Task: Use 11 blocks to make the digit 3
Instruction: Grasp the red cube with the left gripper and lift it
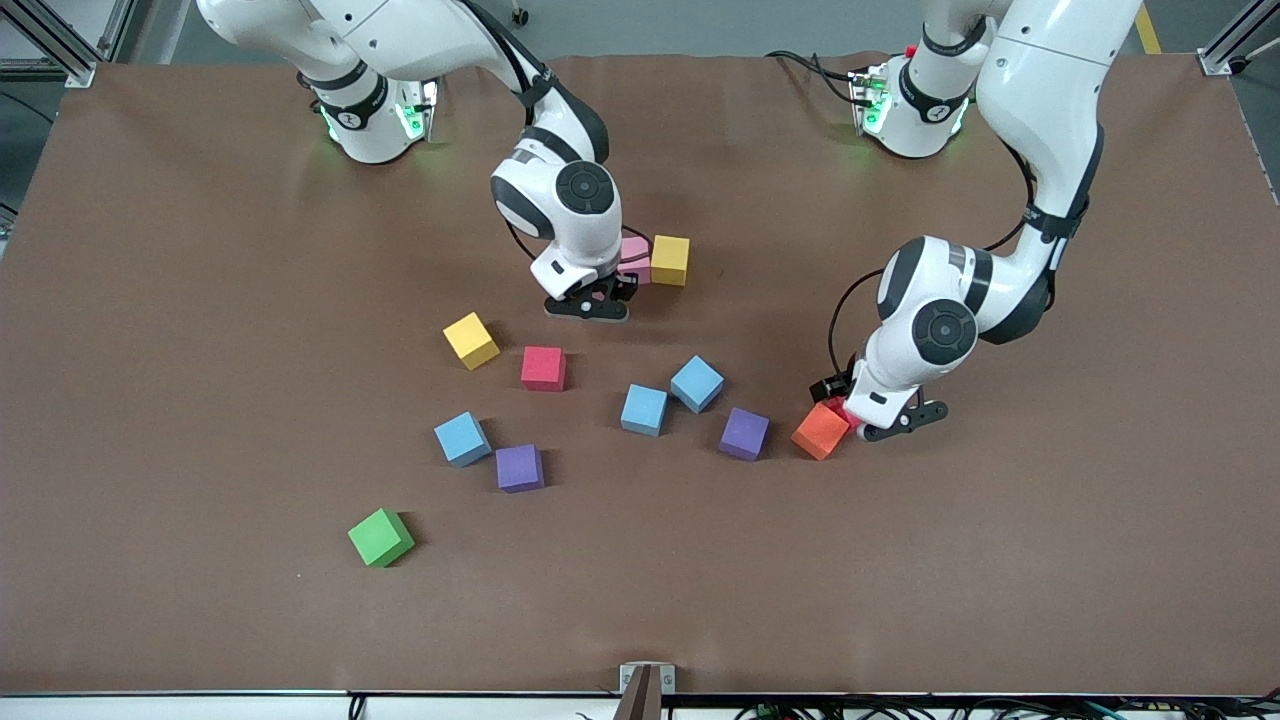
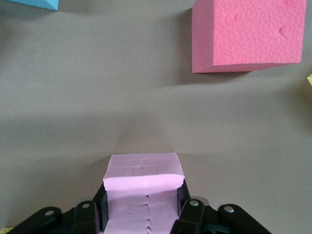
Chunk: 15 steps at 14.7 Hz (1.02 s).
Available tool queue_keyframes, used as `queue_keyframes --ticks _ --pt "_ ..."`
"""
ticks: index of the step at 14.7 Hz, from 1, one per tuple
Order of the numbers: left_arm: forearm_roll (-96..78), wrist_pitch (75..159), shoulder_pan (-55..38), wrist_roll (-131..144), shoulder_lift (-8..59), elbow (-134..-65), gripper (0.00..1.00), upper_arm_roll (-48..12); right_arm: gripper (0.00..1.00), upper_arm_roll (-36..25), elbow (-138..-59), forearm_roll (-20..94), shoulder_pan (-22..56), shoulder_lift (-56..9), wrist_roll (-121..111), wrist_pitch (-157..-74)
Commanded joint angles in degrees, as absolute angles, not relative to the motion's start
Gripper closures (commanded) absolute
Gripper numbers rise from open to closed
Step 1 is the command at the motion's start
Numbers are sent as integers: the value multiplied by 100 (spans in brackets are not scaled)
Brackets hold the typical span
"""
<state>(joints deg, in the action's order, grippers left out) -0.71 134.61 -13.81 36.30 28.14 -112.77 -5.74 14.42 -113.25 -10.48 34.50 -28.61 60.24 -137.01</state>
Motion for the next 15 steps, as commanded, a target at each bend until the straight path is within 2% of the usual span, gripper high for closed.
queue_keyframes --ticks 1,8,15 --pt "53 13710 -1345 3735 2900 -11224 0 -571 100 1415 -11593 -1195 3480 -2689 6161 -13808" --pt "123 13816 -1283 3735 3155 -10829 0 -519 100 1406 -11663 -1230 3533 -2628 6170 -13808" --pt "149 14098 -1178 3744 3234 -10837 0 -519 100 1398 -11672 -1230 3533 -2628 6170 -13808"
